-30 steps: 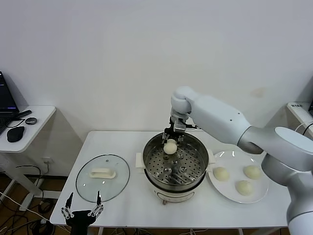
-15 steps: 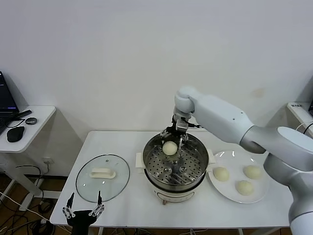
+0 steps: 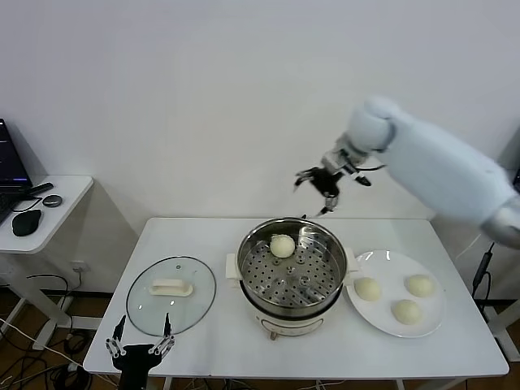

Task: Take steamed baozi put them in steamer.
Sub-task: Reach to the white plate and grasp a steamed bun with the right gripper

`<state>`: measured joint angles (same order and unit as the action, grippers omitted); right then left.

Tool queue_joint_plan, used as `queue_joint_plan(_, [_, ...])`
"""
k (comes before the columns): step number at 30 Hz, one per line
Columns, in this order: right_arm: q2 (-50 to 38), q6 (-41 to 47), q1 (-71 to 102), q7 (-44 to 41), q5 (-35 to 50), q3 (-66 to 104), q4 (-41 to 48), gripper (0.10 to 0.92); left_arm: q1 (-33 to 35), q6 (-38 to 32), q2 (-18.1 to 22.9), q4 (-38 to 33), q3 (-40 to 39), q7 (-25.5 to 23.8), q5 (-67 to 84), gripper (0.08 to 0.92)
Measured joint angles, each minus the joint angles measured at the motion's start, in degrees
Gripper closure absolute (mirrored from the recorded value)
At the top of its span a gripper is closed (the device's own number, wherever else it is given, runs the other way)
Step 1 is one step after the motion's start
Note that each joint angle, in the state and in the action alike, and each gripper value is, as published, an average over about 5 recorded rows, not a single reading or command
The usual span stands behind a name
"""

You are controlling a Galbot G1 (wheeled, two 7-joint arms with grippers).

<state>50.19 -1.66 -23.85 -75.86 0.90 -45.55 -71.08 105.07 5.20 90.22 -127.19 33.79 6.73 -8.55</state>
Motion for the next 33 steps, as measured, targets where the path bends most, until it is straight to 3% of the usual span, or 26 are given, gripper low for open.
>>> queue_joint_plan(6, [-9.85, 13.1, 3.68, -1.12, 0.66, 2.97, -5.66, 0.203, -0.39, 0.65, -0.79, -0.07, 0.54, -0.59, 1.18, 0.177])
queue_joint_plan(12, [-16.8, 19.04, 12.0, -1.51, -1.83, 6.86, -10.96, 0.203, -0.1, 0.98, -0.86, -0.17, 0.47, -0.86, 1.79, 0.177])
queue_joint_plan(21, [-19.84, 21.77, 25.21, -1.25, -8.23, 12.56, -13.45, 0.203, 1.23, 1.07, -0.67, -0.07, 0.27, -0.85, 1.7, 0.177])
queue_joint_plan(33, [-15.57, 19.98, 32.83, 0.51, -13.51, 16.64, -9.1, 0.203, 2.38, 1.08, -0.17, 0.55, -0.14, -0.68, 1.23, 0.177])
